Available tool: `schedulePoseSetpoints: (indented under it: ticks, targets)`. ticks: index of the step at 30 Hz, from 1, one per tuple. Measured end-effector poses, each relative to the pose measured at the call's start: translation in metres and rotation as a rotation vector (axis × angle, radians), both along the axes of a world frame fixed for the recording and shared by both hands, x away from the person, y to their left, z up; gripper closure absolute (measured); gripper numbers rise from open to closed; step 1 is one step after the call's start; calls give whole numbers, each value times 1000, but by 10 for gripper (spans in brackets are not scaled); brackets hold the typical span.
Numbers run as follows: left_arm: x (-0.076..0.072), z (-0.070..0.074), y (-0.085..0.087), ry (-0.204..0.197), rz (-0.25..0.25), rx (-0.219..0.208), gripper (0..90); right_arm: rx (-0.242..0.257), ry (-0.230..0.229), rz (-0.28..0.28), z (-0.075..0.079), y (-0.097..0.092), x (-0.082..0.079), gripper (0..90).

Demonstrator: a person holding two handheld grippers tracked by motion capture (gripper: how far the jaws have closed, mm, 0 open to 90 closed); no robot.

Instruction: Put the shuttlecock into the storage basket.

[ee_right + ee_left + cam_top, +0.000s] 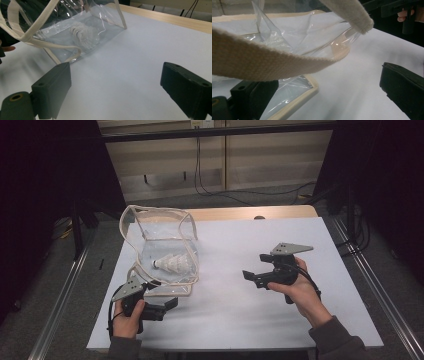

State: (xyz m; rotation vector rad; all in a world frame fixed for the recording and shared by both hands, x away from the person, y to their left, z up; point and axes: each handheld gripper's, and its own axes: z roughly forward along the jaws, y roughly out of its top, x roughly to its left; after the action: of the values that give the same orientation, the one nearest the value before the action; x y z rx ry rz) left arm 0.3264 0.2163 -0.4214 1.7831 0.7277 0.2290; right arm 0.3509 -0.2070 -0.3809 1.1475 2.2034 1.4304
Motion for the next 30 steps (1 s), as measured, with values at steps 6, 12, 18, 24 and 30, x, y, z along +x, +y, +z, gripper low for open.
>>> schedulePoseSetpoints:
  ticks: [6,12,18,24,30]
  targets:
    - [0,0,0,-2,2,0,21,8,8,-15,-7,-8,-3,95]
    - [0,0,0,1,2,3,21,3,11,-19,-13,-18,-9,94]
    - [0,0,-1,0,-1,7,21,-2,21,-30,-19,-26,-13,94]
    - [0,-1,-1,2,-1,7,21,-7,27,-42,-25,-35,-18,94]
    - [0,-1,-1,3,-2,8,21,-10,30,-46,-28,-39,-21,93]
